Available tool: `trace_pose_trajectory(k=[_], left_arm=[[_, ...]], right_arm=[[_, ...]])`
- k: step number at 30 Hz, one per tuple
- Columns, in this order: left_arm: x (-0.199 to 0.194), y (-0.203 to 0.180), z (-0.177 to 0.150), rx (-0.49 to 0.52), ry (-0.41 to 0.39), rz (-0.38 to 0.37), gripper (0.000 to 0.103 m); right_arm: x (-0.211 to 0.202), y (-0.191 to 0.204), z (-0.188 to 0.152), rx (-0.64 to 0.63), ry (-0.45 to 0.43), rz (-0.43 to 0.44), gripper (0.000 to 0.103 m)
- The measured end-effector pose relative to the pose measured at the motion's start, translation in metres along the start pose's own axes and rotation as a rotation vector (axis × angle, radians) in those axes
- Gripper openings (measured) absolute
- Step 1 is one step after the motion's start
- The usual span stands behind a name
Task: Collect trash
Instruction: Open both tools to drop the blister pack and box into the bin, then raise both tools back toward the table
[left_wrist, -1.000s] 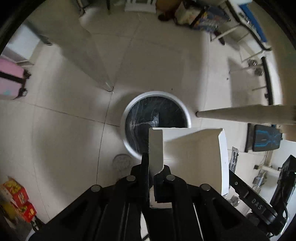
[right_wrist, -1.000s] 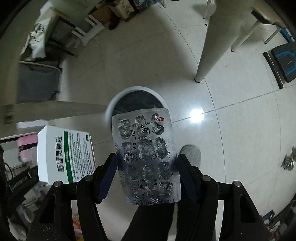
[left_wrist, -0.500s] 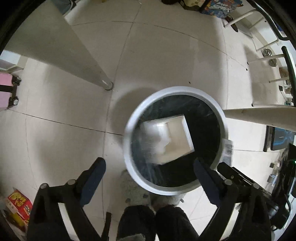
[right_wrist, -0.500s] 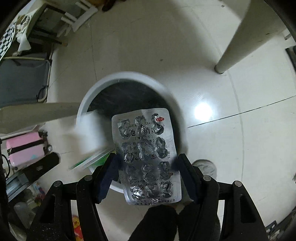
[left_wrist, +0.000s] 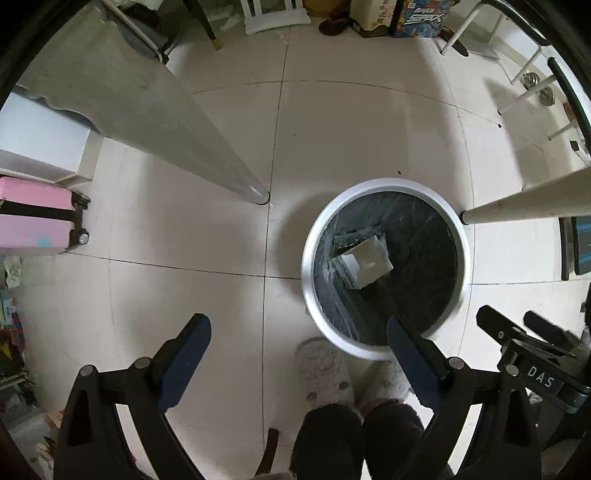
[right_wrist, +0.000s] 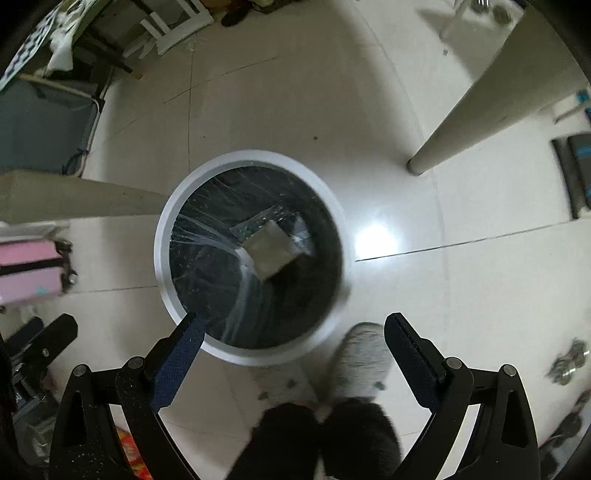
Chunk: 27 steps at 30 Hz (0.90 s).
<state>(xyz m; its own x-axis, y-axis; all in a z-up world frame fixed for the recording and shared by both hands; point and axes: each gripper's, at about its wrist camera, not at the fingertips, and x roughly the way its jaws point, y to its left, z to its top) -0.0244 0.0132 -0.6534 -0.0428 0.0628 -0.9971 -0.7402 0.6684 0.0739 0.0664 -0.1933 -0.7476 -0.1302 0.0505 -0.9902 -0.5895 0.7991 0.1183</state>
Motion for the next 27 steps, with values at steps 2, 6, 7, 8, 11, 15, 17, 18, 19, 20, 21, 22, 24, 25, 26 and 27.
trace_pose_trajectory(k=[2,6,7,8,11,15,17,18,19,20,21,22,24,25,26,27], left_arm=[[-0.012,0.0,-0.005,0.004,-0.003,0.006,0.097],[-0.039,-0.002,-0.017,0.003,0.001,0.005,0.097],[-0.046,-0.002,-0.02,0.001,0.004,0.003,0.097],[-0.054,-0.002,-0.023,0.001,0.008,0.0,0.097],[-0.085,0.002,-0.034,-0.005,0.014,-0.01,0.097],[-0.138,0.009,-0.048,-0.02,0.017,-0.029,0.097],[-0.169,0.013,-0.054,-0.026,0.008,-0.036,0.097],[-0.19,0.016,-0.055,-0.034,0.0,-0.036,0.097],[-0.202,0.016,-0.055,-0.042,-0.005,-0.043,0.097],[-0.215,0.017,-0.053,-0.05,-0.012,-0.054,0.097],[-0.228,0.017,-0.049,-0.06,-0.021,-0.06,0.097],[-0.24,0.017,-0.043,-0.066,-0.03,-0.065,0.097],[-0.263,0.015,-0.028,-0.076,-0.059,-0.077,0.097],[-0.275,0.014,-0.018,-0.083,-0.08,-0.081,0.097],[-0.287,0.01,-0.006,-0.09,-0.105,-0.081,0.097],[-0.296,0.008,0.003,-0.097,-0.126,-0.077,0.097]], right_arm=[[-0.021,0.003,-0.007,-0.02,-0.011,-0.025,0.099],[-0.064,0.008,-0.017,-0.042,-0.033,-0.063,0.099],[-0.077,0.009,-0.021,-0.046,-0.036,-0.067,0.099],[-0.088,0.01,-0.024,-0.046,-0.039,-0.07,0.099],[-0.127,0.014,-0.036,-0.042,-0.04,-0.064,0.099],[-0.191,0.021,-0.055,-0.033,-0.044,-0.038,0.099],[-0.231,0.026,-0.062,-0.02,-0.055,-0.018,0.099],[-0.252,0.028,-0.064,-0.011,-0.062,-0.01,0.099],[-0.268,0.029,-0.065,-0.004,-0.069,-0.004,0.099],[-0.287,0.03,-0.065,0.005,-0.078,0.001,0.099],[-0.306,0.03,-0.063,0.018,-0.09,0.005,0.099],[-0.327,0.028,-0.059,0.036,-0.106,0.008,0.099],[-0.36,0.02,-0.047,0.074,-0.136,0.005,0.099],[-0.378,0.015,-0.039,0.095,-0.157,-0.005,0.099],[-0.39,0.009,-0.03,0.111,-0.17,-0.015,0.099],[-0.403,0.002,-0.019,0.128,-0.178,-0.03,0.099]])
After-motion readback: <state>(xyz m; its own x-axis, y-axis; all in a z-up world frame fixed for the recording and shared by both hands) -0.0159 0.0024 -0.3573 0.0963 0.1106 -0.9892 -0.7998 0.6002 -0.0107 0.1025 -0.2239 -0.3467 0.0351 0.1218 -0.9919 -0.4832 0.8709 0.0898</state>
